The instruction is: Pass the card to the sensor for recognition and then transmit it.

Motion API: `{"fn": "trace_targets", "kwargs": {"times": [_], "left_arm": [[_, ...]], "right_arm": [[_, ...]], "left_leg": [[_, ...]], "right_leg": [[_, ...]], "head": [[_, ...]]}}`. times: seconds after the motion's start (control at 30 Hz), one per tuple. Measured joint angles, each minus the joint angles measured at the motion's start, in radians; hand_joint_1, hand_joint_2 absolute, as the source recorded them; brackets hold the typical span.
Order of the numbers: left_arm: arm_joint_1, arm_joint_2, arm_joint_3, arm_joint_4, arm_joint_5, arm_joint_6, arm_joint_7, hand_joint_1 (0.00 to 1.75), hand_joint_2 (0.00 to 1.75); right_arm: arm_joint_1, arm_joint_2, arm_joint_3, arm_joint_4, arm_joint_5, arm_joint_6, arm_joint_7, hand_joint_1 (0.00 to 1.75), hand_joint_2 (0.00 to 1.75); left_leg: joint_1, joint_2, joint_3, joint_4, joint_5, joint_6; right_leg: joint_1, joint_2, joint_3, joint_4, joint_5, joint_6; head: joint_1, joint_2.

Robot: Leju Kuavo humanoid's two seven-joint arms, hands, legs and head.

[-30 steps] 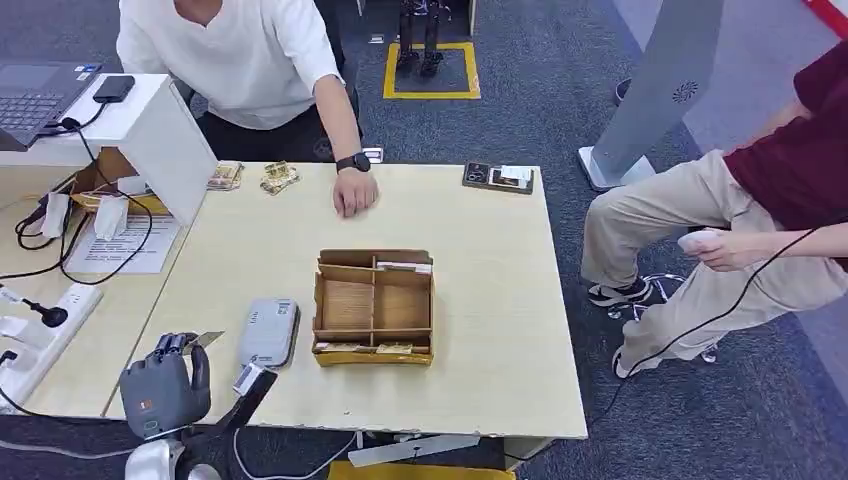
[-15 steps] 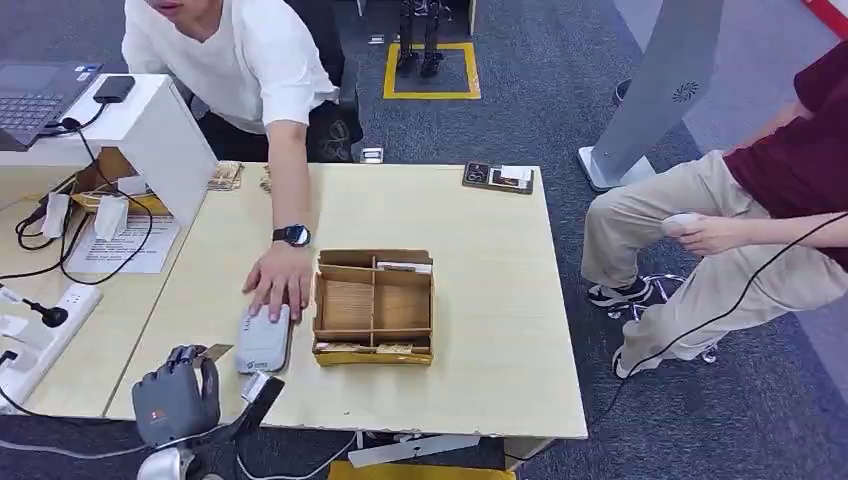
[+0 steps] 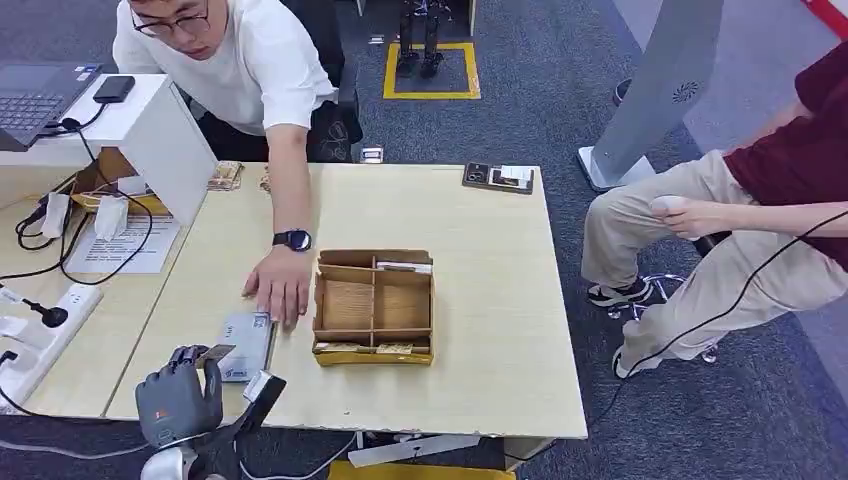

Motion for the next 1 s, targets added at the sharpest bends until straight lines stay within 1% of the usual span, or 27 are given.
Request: {"fn": "trace_targets", "kwargs": {"times": [0.53,0.73,0.9,1.0], "left_arm": [[-0.064,0.007,-0.087,0.079,-0.013,0.0,0.04,1.75,1.75],[-0.086,0.008,-0.111,0.111,-0.019,0.0,0.06,1.75,1.75],[-0.094,0.009,-0.121,0.127,-0.024,0.0,0.064,1.75,1.75],[-0.103,0.01,-0.129,0.139,-0.035,0.0,0.09,1.75,1.75]], "right_arm": [[-0.008,0.0,0.022,0.001,0.019,0.014,0.003,0.0,1.75],[-0.012,0.0,0.024,0.001,0.021,0.014,0.009,0.0,1.75],[-0.013,0.0,0.031,0.001,0.023,0.014,0.01,0.0,1.75],[-0.014,0.0,0.033,0.001,0.023,0.015,0.01,0.0,1.75]], "left_leg": [[0.0,0.0,0.0,0.0,0.0,0.0],[0.0,0.0,0.0,0.0,0.0,0.0],[0.0,0.0,0.0,0.0,0.0,0.0],[0.0,0.0,0.0,0.0,0.0,0.0]], "right_leg": [[0.0,0.0,0.0,0.0,0.0,0.0],[0.0,0.0,0.0,0.0,0.0,0.0],[0.0,0.0,0.0,0.0,0.0,0.0],[0.0,0.0,0.0,0.0,0.0,0.0]], "head": [[0.0,0.0],[0.0,0.0],[0.0,0.0],[0.0,0.0]]}}
